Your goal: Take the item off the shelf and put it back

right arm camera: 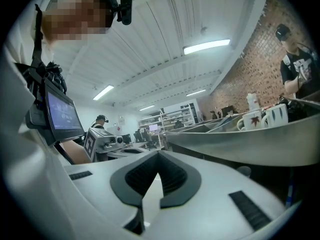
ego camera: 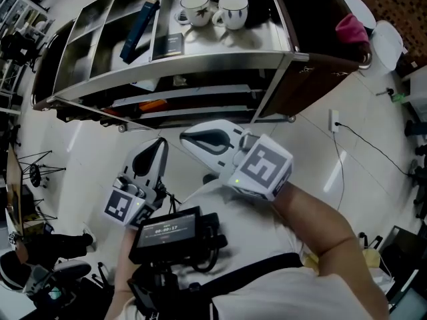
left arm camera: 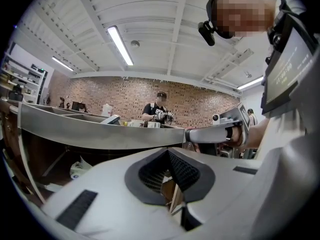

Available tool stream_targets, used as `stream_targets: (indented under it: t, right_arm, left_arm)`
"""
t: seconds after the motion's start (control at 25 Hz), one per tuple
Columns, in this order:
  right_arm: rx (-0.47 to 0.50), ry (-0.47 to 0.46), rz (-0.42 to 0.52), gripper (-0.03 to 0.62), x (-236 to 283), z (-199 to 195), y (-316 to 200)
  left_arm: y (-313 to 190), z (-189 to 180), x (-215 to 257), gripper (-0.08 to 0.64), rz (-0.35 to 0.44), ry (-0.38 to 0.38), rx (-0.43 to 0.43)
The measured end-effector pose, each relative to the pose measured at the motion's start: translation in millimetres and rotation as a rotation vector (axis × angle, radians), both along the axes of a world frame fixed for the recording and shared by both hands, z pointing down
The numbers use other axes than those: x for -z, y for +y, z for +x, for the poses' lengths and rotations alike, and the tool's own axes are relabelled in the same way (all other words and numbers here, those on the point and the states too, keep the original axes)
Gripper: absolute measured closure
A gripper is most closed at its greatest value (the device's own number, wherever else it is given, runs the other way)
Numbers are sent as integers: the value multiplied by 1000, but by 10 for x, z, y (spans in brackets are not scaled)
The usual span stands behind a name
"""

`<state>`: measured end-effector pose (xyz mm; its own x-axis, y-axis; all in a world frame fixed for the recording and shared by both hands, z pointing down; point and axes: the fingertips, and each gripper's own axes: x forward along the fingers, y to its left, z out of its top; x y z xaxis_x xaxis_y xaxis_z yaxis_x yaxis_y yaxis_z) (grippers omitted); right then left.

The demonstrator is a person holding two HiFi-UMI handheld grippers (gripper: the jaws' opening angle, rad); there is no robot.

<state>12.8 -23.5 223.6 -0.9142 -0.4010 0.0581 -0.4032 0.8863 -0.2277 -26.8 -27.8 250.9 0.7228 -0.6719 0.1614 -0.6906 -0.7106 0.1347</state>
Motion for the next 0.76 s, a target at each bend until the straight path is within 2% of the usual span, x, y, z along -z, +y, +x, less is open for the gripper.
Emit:
stream_targets:
  t: [0.36, 0.56, 0.76]
  right_arm:
    - [9, -2, -25, 591, -21, -12, 31]
    - [-5, -10, 15, 591, -68, -20, 9]
    - [-1, -18, 9, 591, -39, -29, 44]
  left_arm:
    - [22, 20, -8, 568, 5, -1, -5]
    - [51, 16, -16, 568, 6, -7, -9]
    - [74, 26, 1, 568, 11, -7, -14]
